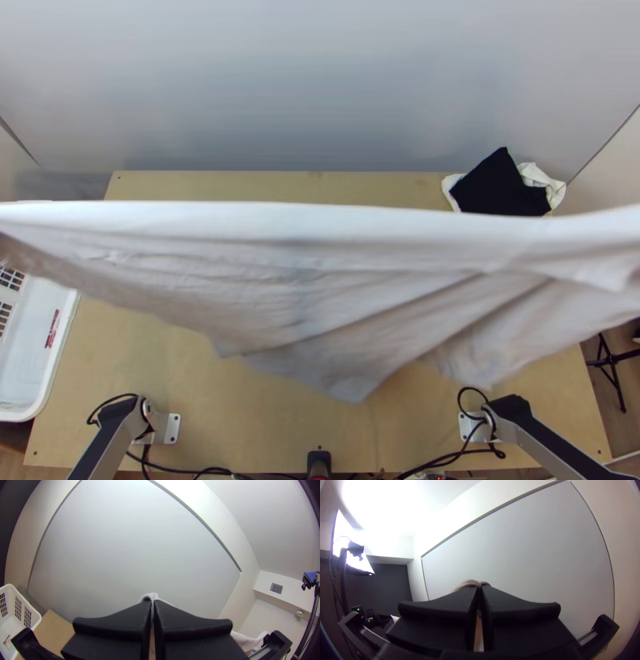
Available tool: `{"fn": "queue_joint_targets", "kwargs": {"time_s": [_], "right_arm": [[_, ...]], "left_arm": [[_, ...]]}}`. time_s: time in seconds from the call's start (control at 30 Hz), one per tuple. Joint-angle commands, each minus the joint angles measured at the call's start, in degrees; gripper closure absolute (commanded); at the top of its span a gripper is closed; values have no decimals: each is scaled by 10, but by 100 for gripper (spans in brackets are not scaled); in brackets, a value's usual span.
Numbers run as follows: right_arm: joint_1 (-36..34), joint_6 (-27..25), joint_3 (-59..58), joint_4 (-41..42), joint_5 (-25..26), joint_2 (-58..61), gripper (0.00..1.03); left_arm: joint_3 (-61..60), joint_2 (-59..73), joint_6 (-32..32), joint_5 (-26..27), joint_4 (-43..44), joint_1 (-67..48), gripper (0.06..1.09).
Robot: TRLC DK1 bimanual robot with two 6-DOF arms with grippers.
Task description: Fold the t-shirt
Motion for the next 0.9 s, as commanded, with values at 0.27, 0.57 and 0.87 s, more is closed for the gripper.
{"fn": "queue_joint_targets", "kwargs": {"time_s": [0.27,0.57,0.87], "right_arm": [[-40,-12,-205,40,4,82,100],[-37,-46,-547,206,4,113,100],[-38,-97,-644,366,42,228,100]], "left_arm": [[-210,22,8,-3,109,5,105],[-467,69,95,-96,233,-63,105],[-613,123,151,-133,384,-70,104]]}}
